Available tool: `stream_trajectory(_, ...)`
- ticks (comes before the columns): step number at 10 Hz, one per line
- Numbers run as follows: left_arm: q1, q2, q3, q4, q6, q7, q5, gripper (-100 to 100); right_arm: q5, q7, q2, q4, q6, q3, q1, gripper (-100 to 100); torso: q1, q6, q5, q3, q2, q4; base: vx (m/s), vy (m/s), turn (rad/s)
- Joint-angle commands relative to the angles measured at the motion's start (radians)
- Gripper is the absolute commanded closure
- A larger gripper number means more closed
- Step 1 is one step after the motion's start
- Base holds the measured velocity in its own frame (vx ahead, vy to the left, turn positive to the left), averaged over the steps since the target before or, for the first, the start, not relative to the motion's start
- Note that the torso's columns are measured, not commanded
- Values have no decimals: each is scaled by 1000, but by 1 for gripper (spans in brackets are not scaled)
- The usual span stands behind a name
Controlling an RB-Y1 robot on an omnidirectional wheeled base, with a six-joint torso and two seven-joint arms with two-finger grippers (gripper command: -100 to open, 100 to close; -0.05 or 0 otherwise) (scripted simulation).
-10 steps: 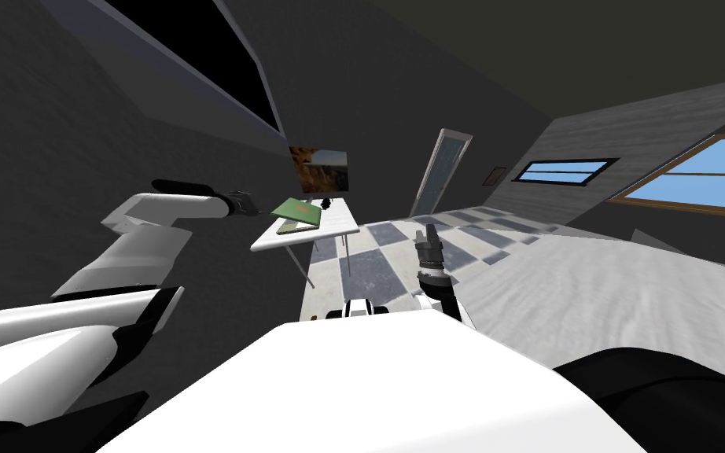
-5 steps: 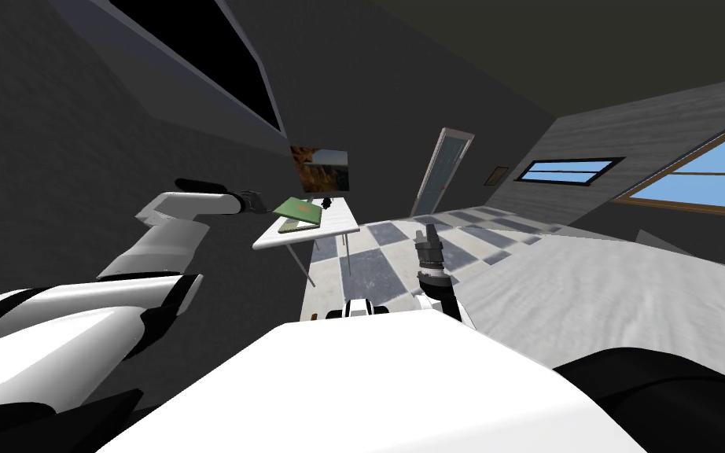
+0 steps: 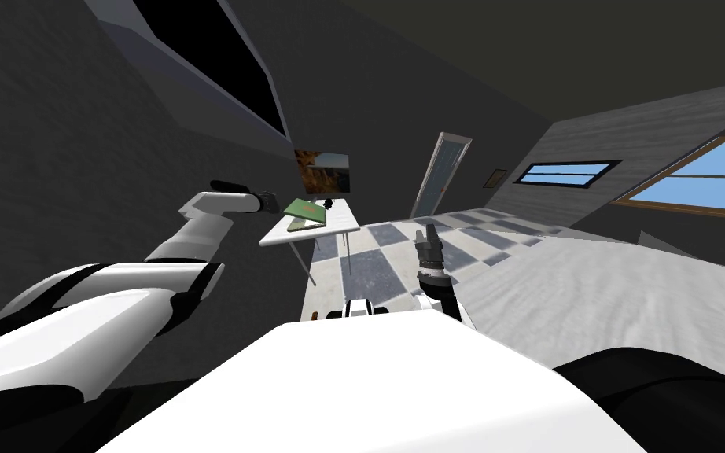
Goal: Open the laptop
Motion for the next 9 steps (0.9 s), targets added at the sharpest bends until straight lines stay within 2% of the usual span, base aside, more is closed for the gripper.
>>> stream_trajectory(1, -82, -3, -10, 85, -6, -6, 3, -100, 0, 0, 0, 0, 0, 0, 0, 0, 1, -1, 0, 1, 2, 1, 10, -6, -10)
stream_trajectory(2, -88, -3, -10, 87, -6, -6, 3, -100, 0, 0, 0, 0, 0, 0, 0, 0, 2, -2, 0, 3, 4, 2, 10, -3, -2)
stream_trajectory(3, -132, -54, -60, 131, -52, -55, -7, -100, 0, 0, 0, 0, 0, 0, 0, 0, 2, -3, 1, 4, 6, 2, -89, -4, 77)
stream_trajectory(4, -156, -77, -83, 148, -52, -73, -7, -100, 0, 0, 0, 0, 0, 0, 0, 0, 2, -1, 2, 7, 11, 2, -129, -8, 63)
stream_trajectory(5, -184, -98, -110, 184, -52, -106, -7, -100, 0, 0, 0, 0, 0, 0, 0, 0, -1, 1, 3, 7, 10, -1, -81, -19, -14)
stream_trajectory(6, -217, -98, -141, 221, -52, -131, -7, -100, 0, 0, 0, 0, 0, 0, 0, 0, -2, 0, 1, 3, 4, -1, -28, -17, -33)
stream_trajectory(7, -251, -98, -158, 255, -52, -131, -7, -100, 0, 0, 0, 0, 0, 0, 0, 0, 0, -2, 0, 0, 0, 0, 6, -8, -8)
stream_trajectory(9, -307, -98, -158, 289, -52, -131, -7, -100, 0, 0, 0, 0, 0, 0, 0, 0, 3, -3, 1, 2, 2, 1, 17, -1, 3)
